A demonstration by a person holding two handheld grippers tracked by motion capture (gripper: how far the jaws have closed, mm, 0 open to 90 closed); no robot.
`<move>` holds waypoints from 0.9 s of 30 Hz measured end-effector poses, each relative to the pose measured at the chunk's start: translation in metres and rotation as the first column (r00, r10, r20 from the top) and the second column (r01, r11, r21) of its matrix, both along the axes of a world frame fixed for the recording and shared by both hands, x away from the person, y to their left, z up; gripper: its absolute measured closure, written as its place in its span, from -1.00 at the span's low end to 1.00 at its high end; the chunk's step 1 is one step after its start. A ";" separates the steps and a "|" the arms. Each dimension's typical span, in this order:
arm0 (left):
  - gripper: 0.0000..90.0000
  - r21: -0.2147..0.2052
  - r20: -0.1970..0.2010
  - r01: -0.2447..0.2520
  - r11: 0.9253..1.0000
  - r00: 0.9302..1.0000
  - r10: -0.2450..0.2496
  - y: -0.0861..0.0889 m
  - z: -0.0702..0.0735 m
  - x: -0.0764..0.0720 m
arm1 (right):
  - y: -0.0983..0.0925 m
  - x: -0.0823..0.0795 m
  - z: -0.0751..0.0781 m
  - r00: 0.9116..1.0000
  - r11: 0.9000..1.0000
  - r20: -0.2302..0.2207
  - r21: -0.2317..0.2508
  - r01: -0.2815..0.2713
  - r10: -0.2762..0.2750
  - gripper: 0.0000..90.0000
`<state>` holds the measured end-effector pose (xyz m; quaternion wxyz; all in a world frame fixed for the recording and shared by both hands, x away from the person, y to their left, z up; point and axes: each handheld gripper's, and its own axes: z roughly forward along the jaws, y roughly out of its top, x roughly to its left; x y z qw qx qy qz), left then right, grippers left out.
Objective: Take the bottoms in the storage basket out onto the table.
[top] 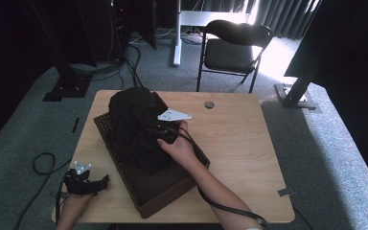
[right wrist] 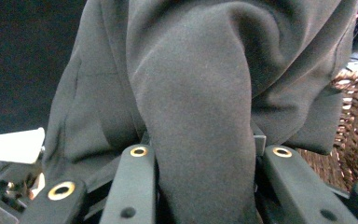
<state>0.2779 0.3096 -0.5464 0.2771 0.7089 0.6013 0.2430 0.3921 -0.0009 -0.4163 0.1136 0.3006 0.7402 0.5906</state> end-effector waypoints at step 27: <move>-1.00 0.001 -0.002 0.001 1.000 1.000 -0.001 0.000 0.000 0.000 | -0.008 -0.019 0.047 0.974 0.989 0.221 0.142 0.025 -0.056 0.56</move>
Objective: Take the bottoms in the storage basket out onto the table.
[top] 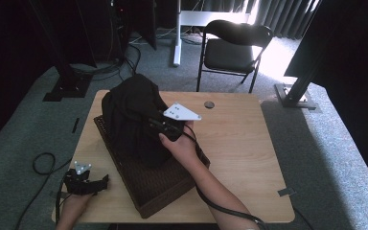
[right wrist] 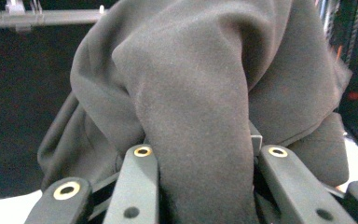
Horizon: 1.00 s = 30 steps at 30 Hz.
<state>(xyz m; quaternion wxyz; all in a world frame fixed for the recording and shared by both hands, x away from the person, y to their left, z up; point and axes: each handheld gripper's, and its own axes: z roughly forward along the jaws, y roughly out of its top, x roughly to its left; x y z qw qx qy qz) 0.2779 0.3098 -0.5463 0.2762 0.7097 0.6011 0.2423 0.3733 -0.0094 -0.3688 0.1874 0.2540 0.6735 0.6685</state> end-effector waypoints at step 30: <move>-1.00 -0.002 -0.003 0.000 1.000 1.000 0.000 0.000 0.000 0.000 | -0.057 0.003 0.096 0.987 0.989 0.118 0.115 0.095 -0.108 0.56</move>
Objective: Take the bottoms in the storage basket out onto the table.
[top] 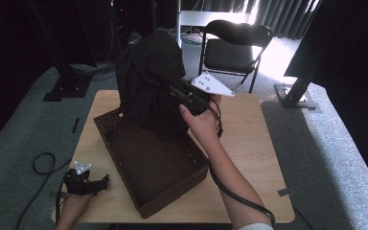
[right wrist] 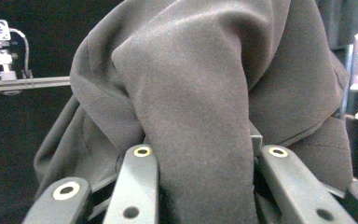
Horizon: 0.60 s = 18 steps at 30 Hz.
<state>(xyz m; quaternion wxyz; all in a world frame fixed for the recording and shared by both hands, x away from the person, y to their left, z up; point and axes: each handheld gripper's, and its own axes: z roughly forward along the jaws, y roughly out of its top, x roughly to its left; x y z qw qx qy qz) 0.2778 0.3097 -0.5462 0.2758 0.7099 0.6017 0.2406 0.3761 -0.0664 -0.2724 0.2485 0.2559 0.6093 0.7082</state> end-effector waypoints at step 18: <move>-1.00 -0.001 0.002 -0.001 1.000 1.000 0.001 0.000 0.000 0.000 | -0.065 0.005 0.002 0.989 0.989 0.002 -0.018 0.145 -0.145 0.56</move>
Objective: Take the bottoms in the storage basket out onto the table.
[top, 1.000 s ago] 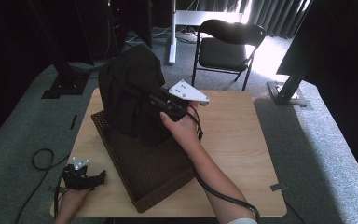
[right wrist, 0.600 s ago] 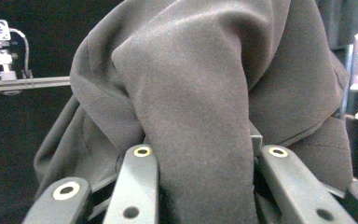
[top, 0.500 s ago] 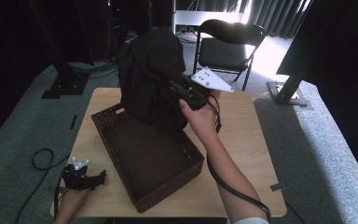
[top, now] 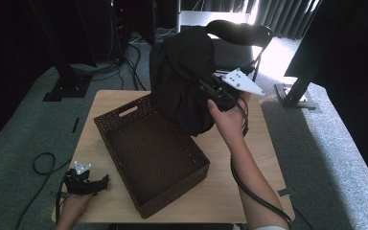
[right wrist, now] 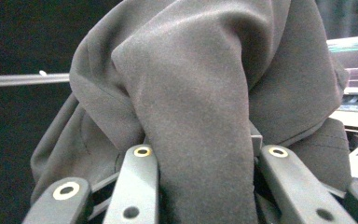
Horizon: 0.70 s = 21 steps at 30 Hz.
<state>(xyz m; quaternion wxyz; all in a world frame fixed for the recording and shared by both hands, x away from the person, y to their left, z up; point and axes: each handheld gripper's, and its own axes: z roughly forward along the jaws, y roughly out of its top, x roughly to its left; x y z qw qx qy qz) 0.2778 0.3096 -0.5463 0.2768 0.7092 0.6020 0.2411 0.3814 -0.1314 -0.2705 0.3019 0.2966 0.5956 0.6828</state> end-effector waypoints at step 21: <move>-1.00 0.000 0.003 -0.001 1.000 1.000 0.001 0.000 0.000 0.000 | -0.077 0.008 -0.052 0.982 0.985 -0.077 0.001 0.172 -0.171 0.56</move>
